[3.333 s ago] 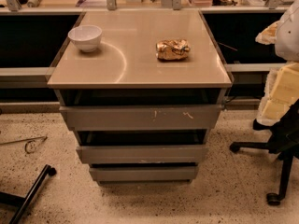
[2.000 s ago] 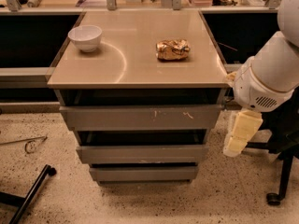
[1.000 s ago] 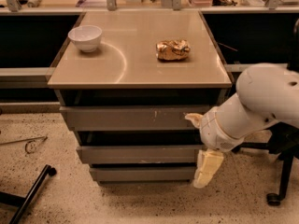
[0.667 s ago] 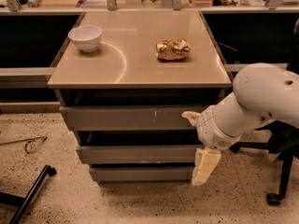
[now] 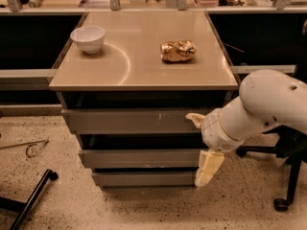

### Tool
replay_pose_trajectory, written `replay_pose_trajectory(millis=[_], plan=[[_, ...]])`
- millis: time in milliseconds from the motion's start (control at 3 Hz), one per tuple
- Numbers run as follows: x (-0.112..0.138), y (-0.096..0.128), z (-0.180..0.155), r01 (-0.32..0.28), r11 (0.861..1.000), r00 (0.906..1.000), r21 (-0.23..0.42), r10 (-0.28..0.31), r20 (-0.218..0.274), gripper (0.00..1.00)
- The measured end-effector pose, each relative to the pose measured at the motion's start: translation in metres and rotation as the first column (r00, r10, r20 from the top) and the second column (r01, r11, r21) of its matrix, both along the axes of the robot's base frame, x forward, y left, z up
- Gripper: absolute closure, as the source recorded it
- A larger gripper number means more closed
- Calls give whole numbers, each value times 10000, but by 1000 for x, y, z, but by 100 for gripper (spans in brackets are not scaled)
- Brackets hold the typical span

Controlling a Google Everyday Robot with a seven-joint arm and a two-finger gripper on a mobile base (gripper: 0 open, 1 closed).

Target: Open top drawer

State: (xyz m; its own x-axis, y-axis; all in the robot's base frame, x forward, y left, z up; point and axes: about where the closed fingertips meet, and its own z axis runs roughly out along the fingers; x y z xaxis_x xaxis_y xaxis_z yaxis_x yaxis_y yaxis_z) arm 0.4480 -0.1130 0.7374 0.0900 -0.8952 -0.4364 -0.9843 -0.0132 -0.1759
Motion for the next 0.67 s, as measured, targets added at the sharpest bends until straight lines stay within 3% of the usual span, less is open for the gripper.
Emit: replay_pose_trajectory(millis=[333,667], plan=[[42,16,-25,-574,9981,9940,222,550,950,0],[96,26,-47,-724,9958,9687,563,568,2416,0]])
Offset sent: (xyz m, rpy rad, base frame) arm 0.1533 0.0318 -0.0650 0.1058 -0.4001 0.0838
